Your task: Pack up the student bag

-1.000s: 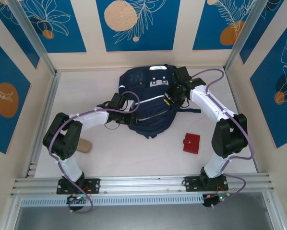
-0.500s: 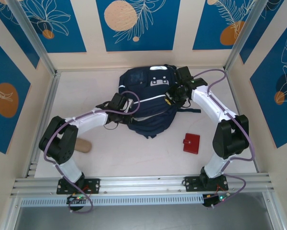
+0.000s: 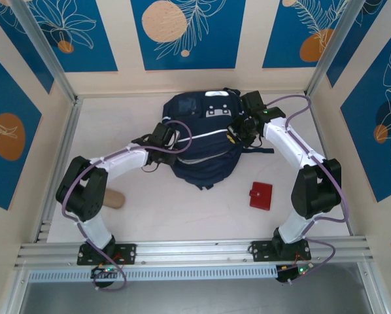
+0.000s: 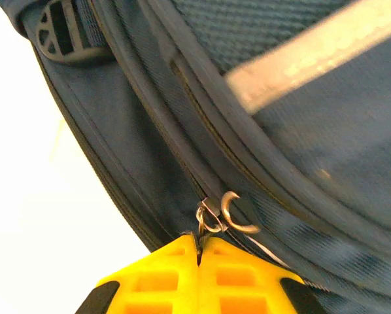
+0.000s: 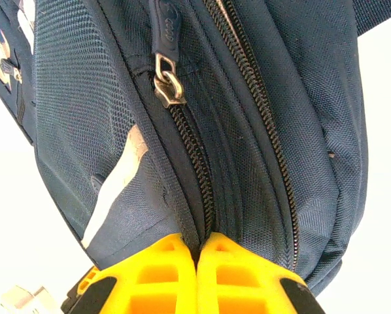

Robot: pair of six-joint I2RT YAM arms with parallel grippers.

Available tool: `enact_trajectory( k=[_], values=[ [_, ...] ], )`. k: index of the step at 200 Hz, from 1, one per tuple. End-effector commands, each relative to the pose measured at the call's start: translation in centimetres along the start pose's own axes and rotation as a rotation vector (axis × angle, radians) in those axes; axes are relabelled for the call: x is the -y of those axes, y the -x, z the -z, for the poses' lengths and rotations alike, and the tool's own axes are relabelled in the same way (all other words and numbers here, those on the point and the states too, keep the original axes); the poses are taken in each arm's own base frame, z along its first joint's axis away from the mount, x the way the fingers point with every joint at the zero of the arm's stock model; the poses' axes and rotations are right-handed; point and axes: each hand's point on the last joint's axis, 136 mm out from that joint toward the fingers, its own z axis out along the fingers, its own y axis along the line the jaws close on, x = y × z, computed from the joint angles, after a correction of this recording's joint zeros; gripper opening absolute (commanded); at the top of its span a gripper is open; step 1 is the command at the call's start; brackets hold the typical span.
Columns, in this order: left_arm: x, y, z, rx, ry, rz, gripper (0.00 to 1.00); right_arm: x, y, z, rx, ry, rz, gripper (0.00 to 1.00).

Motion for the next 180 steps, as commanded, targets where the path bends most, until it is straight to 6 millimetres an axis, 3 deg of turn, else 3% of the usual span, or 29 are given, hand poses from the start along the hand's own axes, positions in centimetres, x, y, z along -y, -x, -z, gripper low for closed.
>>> enact_trajectory(
  k=[1,38,47,82,97,128,157,180],
  values=[
    [-3.4,0.8,-1.1,0.011,0.121,-0.029,0.0,1.1,1.6,2.0,0.072,-0.012,-0.006,0.0],
    [-4.6,1.7,-1.0,0.047,0.109,-0.001,0.0,1.7,1.2,1.3,0.05,-0.018,0.014,0.0],
    [-4.4,1.6,-0.5,0.05,0.086,0.013,0.09,1.5,1.0,1.2,0.037,-0.008,0.037,0.01],
    [-4.0,0.8,2.7,0.065,0.054,0.082,0.55,1.4,0.2,1.3,0.028,-0.002,0.186,0.44],
    [-3.7,0.6,4.2,0.077,0.03,0.105,0.63,2.2,0.2,1.5,0.046,-0.017,0.24,0.57],
    [-3.6,0.7,6.9,0.11,0.016,0.146,0.76,4.7,0.6,2.4,0.098,-0.051,0.296,0.68],
    [-6.7,-0.6,8.9,0.065,0.182,0.255,0.83,4.5,-0.8,3.0,0.114,-0.015,0.424,0.74],
    [-10.5,-4.7,10.4,-0.036,0.373,0.4,0.91,3.2,-2.6,2.7,0.109,0.012,0.541,0.81]
  ],
)
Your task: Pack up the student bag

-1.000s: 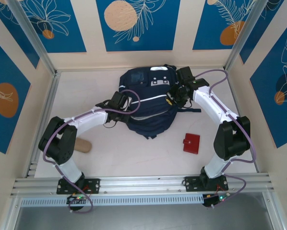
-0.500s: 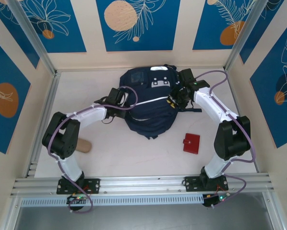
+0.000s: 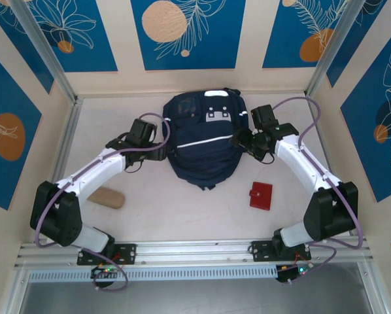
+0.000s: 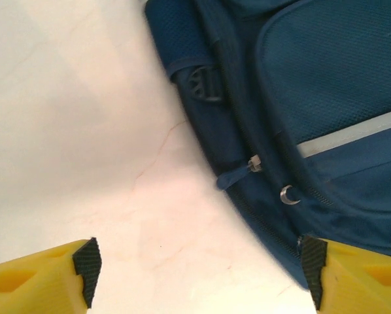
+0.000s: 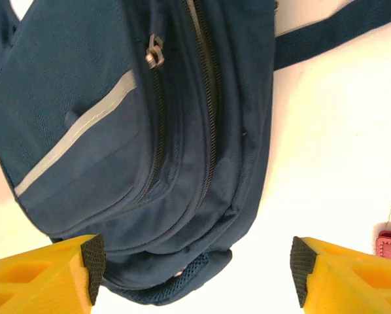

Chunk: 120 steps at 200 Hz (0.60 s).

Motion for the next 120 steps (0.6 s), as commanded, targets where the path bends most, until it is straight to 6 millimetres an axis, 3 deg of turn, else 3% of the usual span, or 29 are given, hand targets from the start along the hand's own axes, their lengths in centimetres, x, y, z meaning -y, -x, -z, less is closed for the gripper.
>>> enact_trajectory(
  k=[1,31,65,99,120],
  values=[
    [-6.0,-3.2,1.9,-0.104,0.26,0.162,0.91,-2.2,-0.7,0.4,0.037,0.041,0.168,0.81],
    [-11.7,-8.9,4.1,-0.226,0.459,0.356,0.99,-5.1,-1.8,-0.3,0.031,0.074,0.274,0.88],
    [-15.3,-14.6,5.6,-0.345,0.565,0.53,1.0,-7.6,-2.3,-1.9,-0.011,0.105,0.314,0.92],
    [-16.1,-18.3,5.2,-0.412,0.556,0.675,1.0,-8.8,-2.4,-2.8,-0.03,0.112,0.322,0.93],
    [-15.4,-18.9,3.6,-0.415,0.479,0.739,1.0,-8.8,-2.4,-2.9,-0.031,0.113,0.316,0.93]
  ],
)
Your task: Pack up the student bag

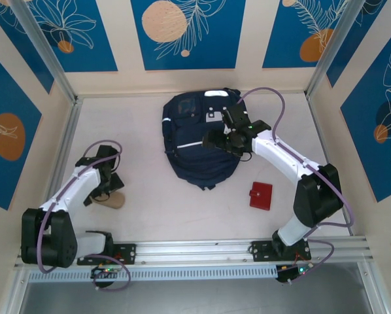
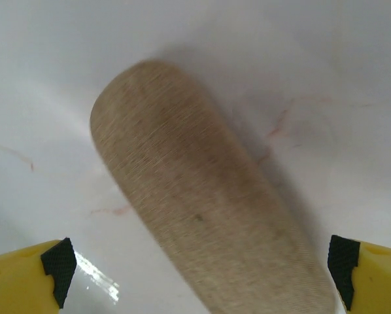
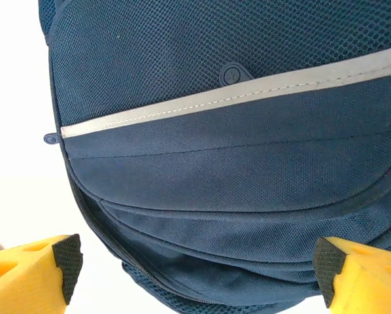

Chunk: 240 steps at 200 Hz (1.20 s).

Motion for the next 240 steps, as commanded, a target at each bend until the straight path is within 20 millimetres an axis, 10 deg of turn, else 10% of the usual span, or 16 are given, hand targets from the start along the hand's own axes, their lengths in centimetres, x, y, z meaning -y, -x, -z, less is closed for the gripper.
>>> enact_trajectory(
  k=[1,68,124,240],
  values=[
    [0.7,-1.3,-1.1,-0.071,-0.073,0.082,1.0,-1.2,0.7,0.5,0.015,0.033,0.022,0.93],
    [3.6,-0.6,-2.4,-0.093,-0.176,0.117,0.99,-1.3,0.1,0.5,0.001,0.042,0.016,0.93],
    [3.5,-1.1,-3.5,-0.104,-0.162,0.109,0.76,-0.9,0.3,0.6,0.004,0.026,-0.003,0.92],
    [4.7,-1.2,-2.8,-0.098,-0.255,0.063,0.38,5.8,3.3,-2.3,-0.054,-0.098,-0.441,0.65]
  ],
)
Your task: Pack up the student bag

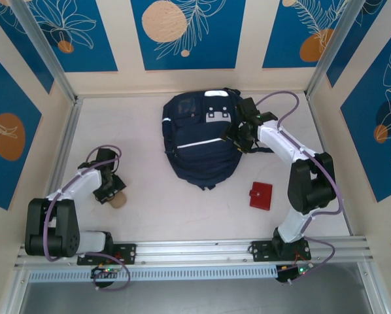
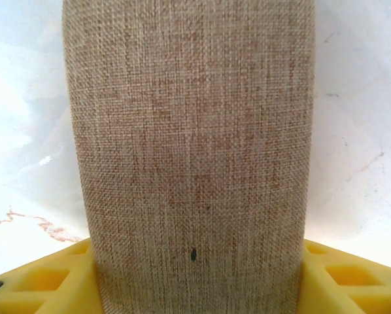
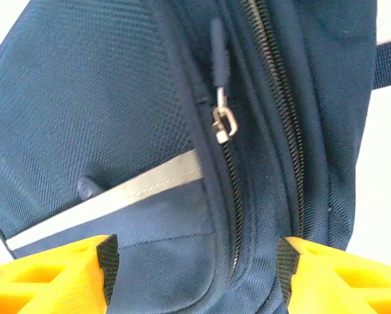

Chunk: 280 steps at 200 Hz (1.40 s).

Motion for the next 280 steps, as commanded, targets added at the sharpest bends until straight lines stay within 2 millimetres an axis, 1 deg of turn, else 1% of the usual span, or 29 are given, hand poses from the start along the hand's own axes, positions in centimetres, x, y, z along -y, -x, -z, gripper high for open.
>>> enact_trajectory(
  k=[1,14,36,53,65,75,99,115,128,144,159,192,214,245,265,280],
  values=[
    [0.4,-0.5,0.0,-0.02,-0.052,-0.018,0.38,-0.8,0.0,-0.2,-0.035,0.018,-0.077,0.65],
    [0.7,-0.4,0.4,-0.01,-0.073,-0.026,0.34,-1.3,0.1,-0.7,-0.056,0.04,-0.08,0.61],
    [1.1,0.1,1.3,0.028,-0.103,-0.046,0.33,-2.6,0.0,-1.2,-0.091,0.084,-0.07,0.5],
    [2.2,0.3,2.4,0.055,-0.16,-0.073,0.32,-3.5,-0.1,-1.1,-0.112,0.116,-0.063,0.33],
    [3.5,0.3,3.5,0.075,-0.224,-0.108,0.31,-4.2,0.1,-0.4,-0.1,0.141,-0.051,0.24],
    [4.8,0.2,4.6,0.099,-0.276,-0.145,0.3,-5.0,0.5,0.7,-0.08,0.171,-0.037,0.18],
    [8.4,-0.4,7.6,0.156,-0.393,-0.275,0.3,-7.4,1.2,3.7,-0.042,0.272,-0.003,0.09],
    [11.3,-1.5,9.8,0.188,-0.479,-0.397,0.3,-9.0,1.6,5.5,-0.028,0.342,0.015,0.06],
    [13.5,-2.8,11.3,0.2,-0.546,-0.494,0.3,-10.3,1.7,6.6,-0.03,0.399,0.026,0.03],
    [15.9,-4.9,12.8,0.195,-0.636,-0.592,0.3,-11.6,1.9,7.2,-0.044,0.458,0.028,0.0],
    [17.9,-6.8,13.8,0.178,-0.707,-0.663,0.3,-13.0,2.0,7.8,-0.06,0.526,0.03,0.0],
    [20.8,-10.7,14.7,0.128,-0.786,-0.805,0.3,-15.3,2.3,9.4,-0.081,0.639,0.034,0.0],
    [22.1,-12.6,14.3,0.078,-0.797,-0.85,0.31,-16.2,2.5,10.1,-0.086,0.678,0.034,0.0],
    [23.6,-13.3,13.5,0.018,-0.768,-0.844,0.3,-16.7,2.2,11.0,-0.092,0.702,0.04,0.0],
    [25.0,-12.9,13.8,0.023,-0.776,-0.812,0.3,-16.5,1.6,11.1,-0.105,0.706,0.042,0.0],
    [26.4,-11.9,14.4,0.06,-0.774,-0.778,0.31,-16.2,1.1,11.0,-0.115,0.707,0.041,0.0]
  ],
)
